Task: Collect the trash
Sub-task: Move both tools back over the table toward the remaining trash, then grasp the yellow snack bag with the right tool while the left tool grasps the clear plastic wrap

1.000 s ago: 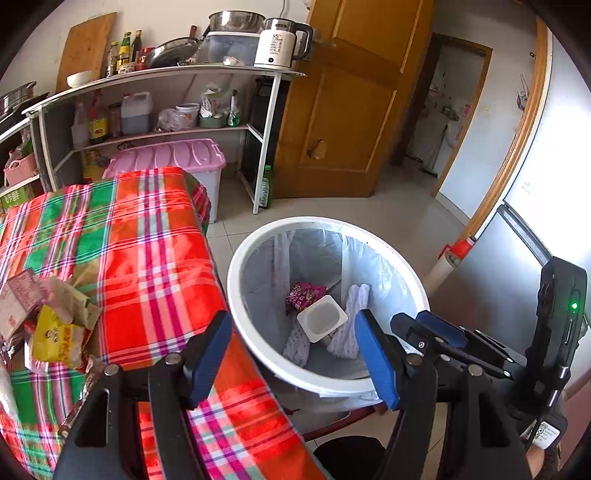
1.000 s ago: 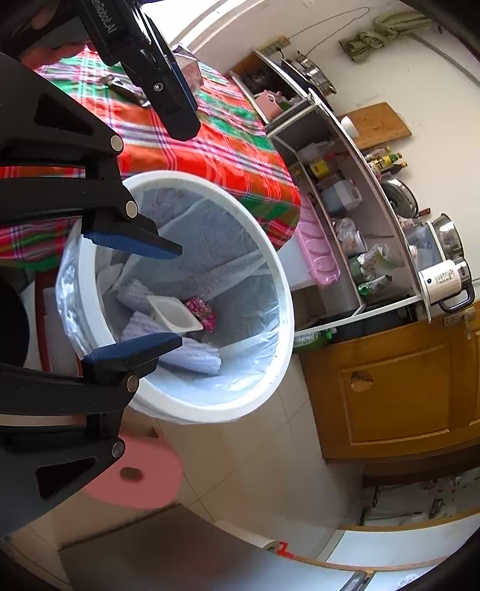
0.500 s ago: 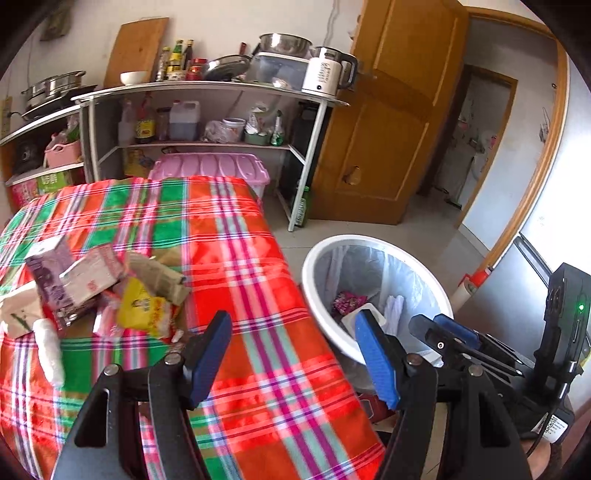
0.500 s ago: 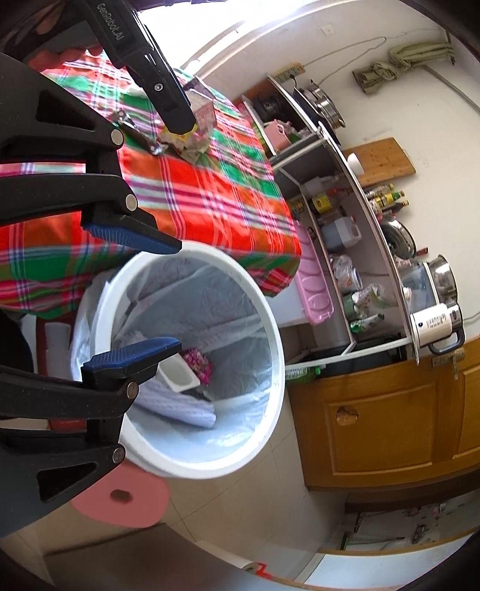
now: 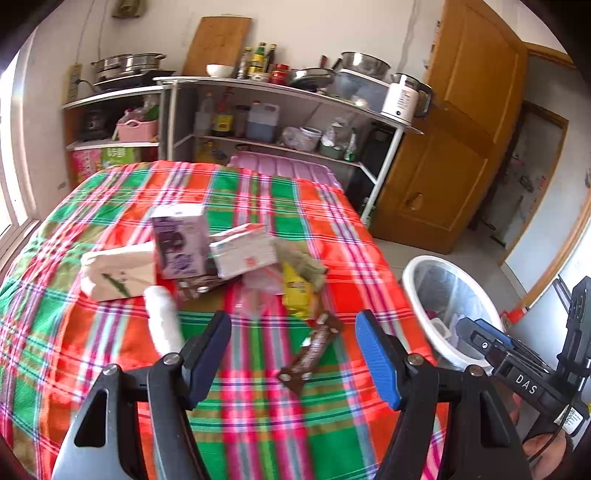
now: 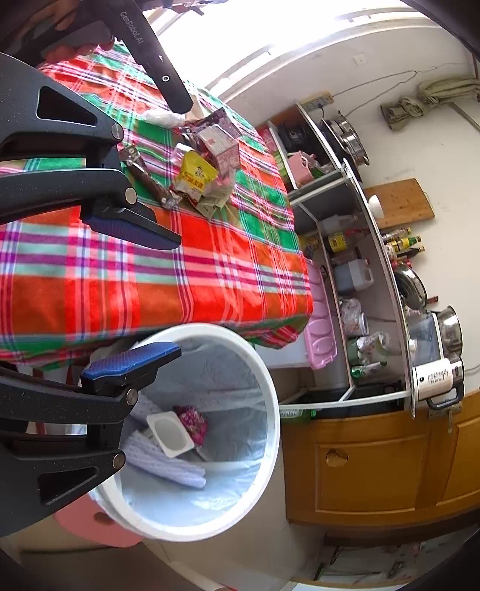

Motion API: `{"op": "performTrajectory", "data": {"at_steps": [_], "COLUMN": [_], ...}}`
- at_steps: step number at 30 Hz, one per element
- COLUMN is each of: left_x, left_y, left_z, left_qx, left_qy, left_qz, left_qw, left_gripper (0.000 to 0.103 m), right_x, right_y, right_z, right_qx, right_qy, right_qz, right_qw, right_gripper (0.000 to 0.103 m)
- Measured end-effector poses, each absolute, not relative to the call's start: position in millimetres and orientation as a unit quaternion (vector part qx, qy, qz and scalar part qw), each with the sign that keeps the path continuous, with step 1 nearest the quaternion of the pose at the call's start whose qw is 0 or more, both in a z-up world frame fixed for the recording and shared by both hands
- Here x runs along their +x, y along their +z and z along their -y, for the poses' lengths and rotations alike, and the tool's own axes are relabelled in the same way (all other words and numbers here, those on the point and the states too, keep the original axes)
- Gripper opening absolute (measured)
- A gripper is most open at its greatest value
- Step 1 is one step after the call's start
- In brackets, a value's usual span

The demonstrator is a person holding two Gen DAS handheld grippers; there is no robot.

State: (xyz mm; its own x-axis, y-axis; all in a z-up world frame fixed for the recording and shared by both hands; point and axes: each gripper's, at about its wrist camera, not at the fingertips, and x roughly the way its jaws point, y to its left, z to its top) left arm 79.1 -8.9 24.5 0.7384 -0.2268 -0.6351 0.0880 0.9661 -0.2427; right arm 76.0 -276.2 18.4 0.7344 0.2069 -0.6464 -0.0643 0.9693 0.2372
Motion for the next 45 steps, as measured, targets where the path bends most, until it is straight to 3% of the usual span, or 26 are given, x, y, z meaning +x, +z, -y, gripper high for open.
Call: {"op": "performTrajectory", "data": {"at_steps": [13, 30, 45], "left_x": [85.0, 112.8, 131.1], "left_y": [0.0, -28.5, -38.7], "left_z": [-56.7, -73.4, -73.7], "left_qx": [-0.122, -0.132, -0.14], "left_qy": [-0.034, -0.027, -0.032], "left_qz": [-0.374, -0.413, -0.423], "left_qw": [0.919, 0.901, 0.894], "left_gripper": [0.072, 0.072, 0.072], "right_x": [112.1, 154.6, 178.6], "right_y": [6.8, -16.1, -31.5], "right_z": [203.4, 131.2, 118.8], "right_qx": [0.049, -0.077, -0.067], "right_qy": [0.153, 0.224, 0.252], "right_qz": [-0.386, -0.415, -0.424], "right_qw": [0.908, 0.878, 0.867], "right_gripper": [0.053, 0.053, 0.053]}}
